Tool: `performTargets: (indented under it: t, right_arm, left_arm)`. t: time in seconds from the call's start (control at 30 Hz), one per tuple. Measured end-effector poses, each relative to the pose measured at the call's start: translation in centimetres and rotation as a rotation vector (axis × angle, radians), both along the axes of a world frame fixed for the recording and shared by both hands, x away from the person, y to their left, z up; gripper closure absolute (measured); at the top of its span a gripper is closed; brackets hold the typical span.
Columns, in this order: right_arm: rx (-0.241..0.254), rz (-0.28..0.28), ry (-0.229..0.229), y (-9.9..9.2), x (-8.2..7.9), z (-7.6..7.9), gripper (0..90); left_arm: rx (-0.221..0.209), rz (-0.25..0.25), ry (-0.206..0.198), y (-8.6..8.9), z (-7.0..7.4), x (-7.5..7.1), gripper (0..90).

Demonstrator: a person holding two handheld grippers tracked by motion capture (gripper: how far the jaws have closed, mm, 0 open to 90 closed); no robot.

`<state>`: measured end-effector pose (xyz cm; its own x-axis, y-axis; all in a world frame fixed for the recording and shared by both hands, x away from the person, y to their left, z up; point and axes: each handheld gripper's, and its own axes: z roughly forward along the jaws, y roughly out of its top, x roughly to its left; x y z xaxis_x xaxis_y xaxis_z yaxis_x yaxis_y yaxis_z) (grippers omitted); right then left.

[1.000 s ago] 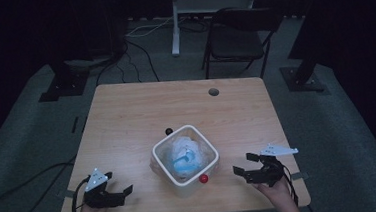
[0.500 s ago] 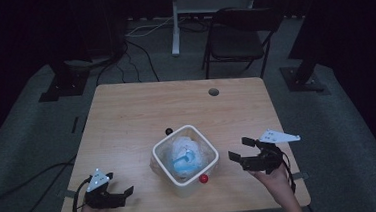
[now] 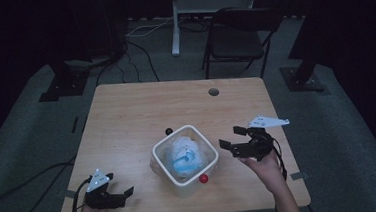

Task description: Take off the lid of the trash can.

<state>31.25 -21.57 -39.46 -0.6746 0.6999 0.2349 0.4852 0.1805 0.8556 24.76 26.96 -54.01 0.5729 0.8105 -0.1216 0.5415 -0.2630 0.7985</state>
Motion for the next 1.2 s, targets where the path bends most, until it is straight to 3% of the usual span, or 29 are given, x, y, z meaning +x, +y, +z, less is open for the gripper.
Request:
performTargets:
  t: [0.07, 0.2, 0.33, 0.6, 0.9, 1.2]
  right_arm:
    - [0.0, 0.032, 0.042, 0.4, 0.5, 0.0, 31.5]
    - [-0.003, 0.056, 0.04, 1.9, 1.1, 0.1, 31.6]
    - [-0.061, 0.077, 0.053, 3.9, 1.8, 0.0, 34.0]
    - [-0.146, 0.058, 0.099, 6.5, 3.4, -0.6, 58.9]
    - [-0.264, 0.043, 0.127, 8.1, 4.0, -1.4, 75.7]
    - [-0.316, 0.062, 0.119, 9.2, 3.7, -1.5, 78.6]
  left_arm:
    - [0.0, -0.001, -0.001, 0.0, 0.0, 0.0, 0.3]
    - [-0.001, -0.002, 0.002, 0.0, -0.1, 0.1, 0.3]
    - [-0.007, -0.006, 0.009, 0.1, -0.1, 0.1, 0.3]
    - [-0.01, -0.013, 0.01, 0.0, -0.1, 0.1, 0.3]
    - [-0.007, -0.019, 0.013, 0.0, -0.1, 0.1, 0.2]
    - [-0.003, -0.023, 0.015, 0.0, -0.1, 0.2, 0.2]
